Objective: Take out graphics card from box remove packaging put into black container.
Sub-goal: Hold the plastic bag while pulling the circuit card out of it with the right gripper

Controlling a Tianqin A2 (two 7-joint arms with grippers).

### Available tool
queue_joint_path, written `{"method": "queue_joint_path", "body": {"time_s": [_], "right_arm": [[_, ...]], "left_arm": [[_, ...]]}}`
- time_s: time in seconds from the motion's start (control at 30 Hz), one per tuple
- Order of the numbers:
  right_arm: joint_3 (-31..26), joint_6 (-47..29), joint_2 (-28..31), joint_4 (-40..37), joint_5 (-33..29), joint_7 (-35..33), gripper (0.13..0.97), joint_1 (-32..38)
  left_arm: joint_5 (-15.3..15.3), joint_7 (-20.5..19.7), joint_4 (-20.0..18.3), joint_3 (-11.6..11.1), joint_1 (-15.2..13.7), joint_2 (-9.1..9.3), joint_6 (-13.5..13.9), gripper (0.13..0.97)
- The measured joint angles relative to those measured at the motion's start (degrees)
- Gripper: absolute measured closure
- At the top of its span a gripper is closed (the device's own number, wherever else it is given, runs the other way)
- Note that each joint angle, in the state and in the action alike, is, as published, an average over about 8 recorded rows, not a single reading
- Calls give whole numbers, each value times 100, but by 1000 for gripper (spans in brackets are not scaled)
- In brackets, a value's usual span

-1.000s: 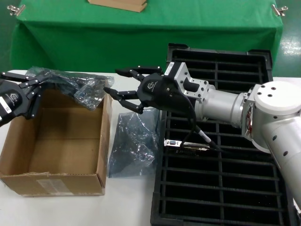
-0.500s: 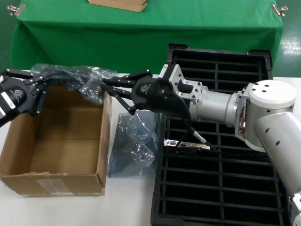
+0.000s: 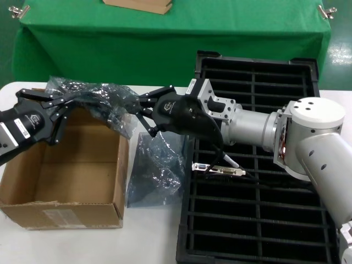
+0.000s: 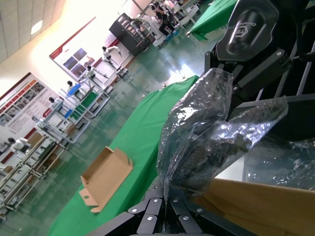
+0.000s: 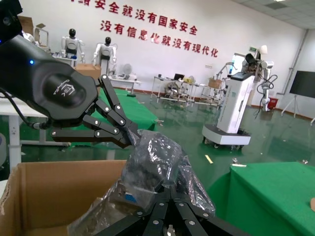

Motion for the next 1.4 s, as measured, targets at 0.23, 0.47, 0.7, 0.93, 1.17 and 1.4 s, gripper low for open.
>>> {"method": "queue_joint_path", "body": {"time_s": [0.23,0.47,0.7,0.93,1.17,1.4], "right_arm": [[-63,51,67,330,-82,176,952,-180],[-125,124,166,720,-147,376,908,-389],[-164,198,247,1043,-171,544,882,-570],[-200,288,334,1399,-181,721,765,-757],[-241,384,390,1664,-190,837,770,-893],[-250,485,399,1734,-179,857,820,-942]], "left_arm": [[50,-144,-205,26,71,-24,-75,958],[114,-312,-362,42,97,-43,-188,958],[132,-422,-430,37,103,-55,-254,958],[92,-477,-475,20,106,-44,-256,958],[71,-500,-404,9,26,-21,-260,958],[26,-459,-186,-52,-134,-22,-244,958]]}}
